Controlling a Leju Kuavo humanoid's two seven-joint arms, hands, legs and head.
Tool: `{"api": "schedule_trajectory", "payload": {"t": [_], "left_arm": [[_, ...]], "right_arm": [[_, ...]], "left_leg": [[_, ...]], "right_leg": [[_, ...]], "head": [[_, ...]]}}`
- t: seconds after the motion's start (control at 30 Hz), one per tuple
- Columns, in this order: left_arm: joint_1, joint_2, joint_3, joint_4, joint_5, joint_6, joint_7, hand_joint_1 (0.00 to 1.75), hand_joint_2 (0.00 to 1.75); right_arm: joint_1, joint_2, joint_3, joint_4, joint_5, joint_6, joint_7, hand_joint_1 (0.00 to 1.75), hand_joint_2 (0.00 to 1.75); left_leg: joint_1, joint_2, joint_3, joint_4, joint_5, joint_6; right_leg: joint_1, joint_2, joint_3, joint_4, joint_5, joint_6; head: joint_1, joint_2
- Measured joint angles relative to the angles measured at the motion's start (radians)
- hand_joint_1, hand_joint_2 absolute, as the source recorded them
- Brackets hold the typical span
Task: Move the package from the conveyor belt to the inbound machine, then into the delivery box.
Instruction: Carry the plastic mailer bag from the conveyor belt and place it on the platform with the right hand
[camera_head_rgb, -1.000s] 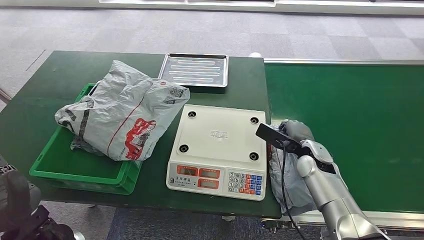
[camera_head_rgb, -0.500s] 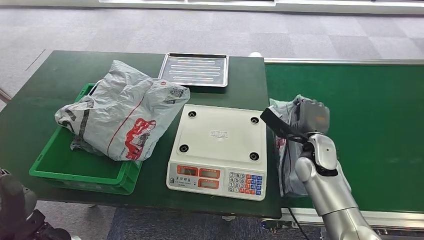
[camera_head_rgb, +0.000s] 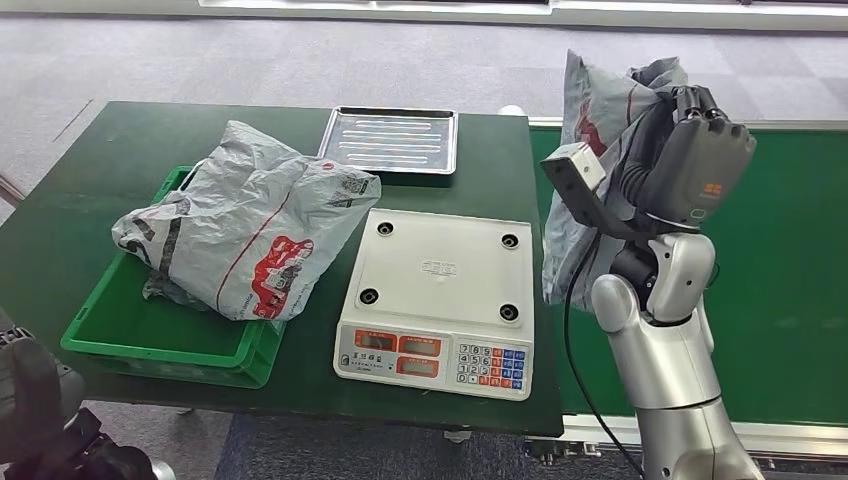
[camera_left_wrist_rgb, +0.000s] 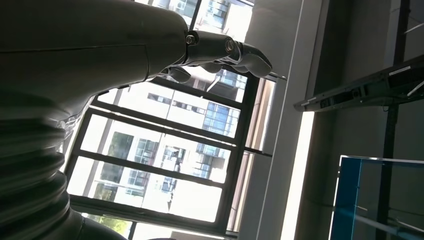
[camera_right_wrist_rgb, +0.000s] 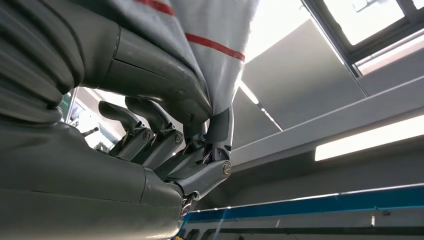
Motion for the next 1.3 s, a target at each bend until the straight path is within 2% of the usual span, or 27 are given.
{"api": "schedule_trajectory", "payload": {"t": [0.07,0.13,0.23,0.37,0.47,0.6,0.77,0.9,1.03,1.17,1.23,1.3], "left_arm": [[-0.007,0.002,-0.001,0.007,0.009,-0.004,0.0,0.0,1.75],[-0.022,0.004,-0.002,0.018,0.022,-0.016,0.0,0.0,1.75],[-0.051,0.009,-0.009,0.047,0.04,-0.041,0.003,0.0,1.75],[-0.07,0.014,-0.018,0.084,0.06,-0.068,0.002,0.0,1.75],[-0.085,0.016,-0.024,0.108,0.064,-0.077,0.004,0.0,1.75],[-0.115,0.02,-0.029,0.133,0.071,-0.07,0.012,0.0,1.75],[-0.134,0.026,-0.044,0.159,0.074,-0.068,0.016,0.0,1.75],[-0.139,0.03,-0.052,0.174,0.074,-0.068,0.016,0.0,1.75],[-0.149,0.034,-0.058,0.191,0.064,-0.046,0.017,0.0,1.75],[-0.151,0.037,-0.059,0.206,-0.045,0.081,0.014,0.0,1.75],[-0.151,0.038,-0.059,0.212,-0.084,0.133,0.011,0.0,1.75],[-0.151,0.039,-0.059,0.217,-0.094,0.148,0.009,0.0,1.75]], "right_arm": [[-0.02,0.012,0.008,0.009,-0.025,0.058,-0.021,1.75,1.75],[-0.056,0.031,0.035,0.052,-0.057,0.162,-0.052,1.75,1.75],[-0.124,0.085,0.117,0.2,-0.099,0.261,-0.1,1.75,1.75],[-0.186,0.162,0.22,0.424,-0.131,0.241,-0.119,1.75,1.75],[-0.227,0.208,0.261,0.562,-0.155,0.233,-0.118,1.75,1.75],[-0.278,0.26,0.283,0.702,-0.182,0.226,-0.112,1.75,1.75],[-0.322,0.299,0.286,0.822,-0.213,0.222,-0.14,1.7,1.75],[-0.338,0.314,0.286,0.873,-0.246,0.241,-0.189,0.0,1.75],[-0.342,0.32,0.286,0.902,-0.281,0.235,-0.225,0.0,0.0],[-0.338,0.313,0.285,0.864,-0.3,0.131,-0.211,0.0,0.0],[-0.335,0.303,0.285,0.807,-0.297,0.118,-0.189,0.0,0.0],[-0.332,0.295,0.285,0.764,-0.293,0.126,-0.177,0.0,0.0]], "left_leg": [[0.0,0.0,0.0,0.0,0.0,0.0],[0.0,0.003,0.0,0.0,0.0,0.0],[0.0,0.006,0.002,0.0,0.0,-0.001],[0.001,0.004,0.002,0.0,0.002,-0.004],[0.001,0.003,0.002,0.0,0.003,-0.004],[0.001,0.002,0.001,0.0,0.003,-0.004],[0.001,0.002,0.001,0.0,0.002,-0.004],[0.001,0.002,0.001,0.0,0.002,-0.004],[0.001,0.002,0.001,0.0,0.002,-0.004],[0.001,0.003,0.001,0.0,0.002,-0.004],[0.001,0.003,0.001,0.0,0.002,-0.004],[0.001,0.003,0.001,0.0,0.002,-0.004]], "right_leg": [[0.0,0.0,0.0,0.0,0.0,0.0],[0.0,0.003,0.0,0.0,0.001,-0.001],[0.001,0.006,0.0,0.0,0.002,-0.002],[0.003,0.004,0.0,0.0,0.003,-0.003],[0.003,0.003,0.0,0.0,0.002,-0.003],[0.003,0.003,0.0,0.0,0.002,-0.003],[0.003,0.003,0.0,0.0,0.002,-0.003],[0.003,0.003,0.0,0.0,0.002,-0.003],[0.003,0.003,0.0,0.0,0.002,-0.003],[0.003,0.004,-0.001,0.0,0.002,-0.003],[0.003,0.004,-0.001,0.0,0.002,-0.003],[0.003,0.004,-0.001,0.0,0.002,-0.003]], "head": [[0.0,0.0],[0.0,0.0],[0.0,0.0],[0.0,0.0],[0.0,0.0],[0.0,0.0],[0.0,0.0],[0.0,0.0],[0.0,0.0],[0.0,0.0],[0.0,0.0],[0.0,0.0]]}}
